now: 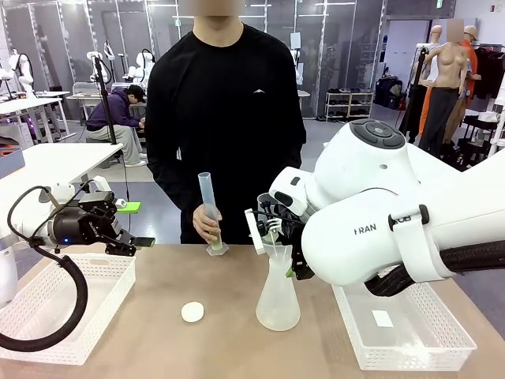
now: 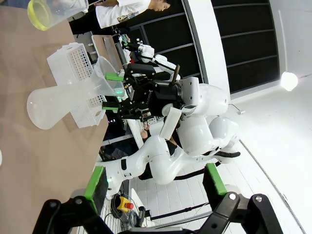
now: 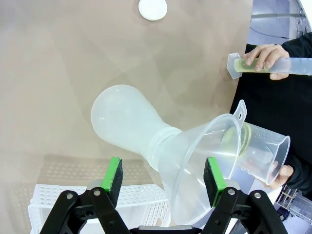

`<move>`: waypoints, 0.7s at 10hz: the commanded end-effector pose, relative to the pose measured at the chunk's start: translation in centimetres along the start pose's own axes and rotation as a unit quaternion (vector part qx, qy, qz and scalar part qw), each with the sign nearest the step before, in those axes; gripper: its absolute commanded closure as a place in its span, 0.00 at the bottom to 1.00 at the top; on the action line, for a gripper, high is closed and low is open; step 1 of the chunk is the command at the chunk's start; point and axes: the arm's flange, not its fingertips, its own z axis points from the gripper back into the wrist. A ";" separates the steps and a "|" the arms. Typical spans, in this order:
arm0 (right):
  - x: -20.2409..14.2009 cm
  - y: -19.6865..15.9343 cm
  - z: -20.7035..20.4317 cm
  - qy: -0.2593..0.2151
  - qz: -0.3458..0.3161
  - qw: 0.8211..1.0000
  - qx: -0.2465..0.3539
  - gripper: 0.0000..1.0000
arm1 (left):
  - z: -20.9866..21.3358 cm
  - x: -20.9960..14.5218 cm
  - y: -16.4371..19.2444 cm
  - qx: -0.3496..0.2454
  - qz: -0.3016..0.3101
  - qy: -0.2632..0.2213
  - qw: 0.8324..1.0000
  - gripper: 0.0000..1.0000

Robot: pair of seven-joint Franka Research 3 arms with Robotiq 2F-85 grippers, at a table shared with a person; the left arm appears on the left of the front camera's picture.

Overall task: Prepare the solutions needed for the experiment.
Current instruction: Once the solution is in the Big flask , pick up the Plastic Funnel and place it back into the right Organizing basket.

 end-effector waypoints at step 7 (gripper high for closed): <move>0.0 0.3 2.1 0.042 -0.009 0.999 -0.030 0.16 | -0.1 0.1 -0.1 0.000 -0.002 -0.002 1.000 0.00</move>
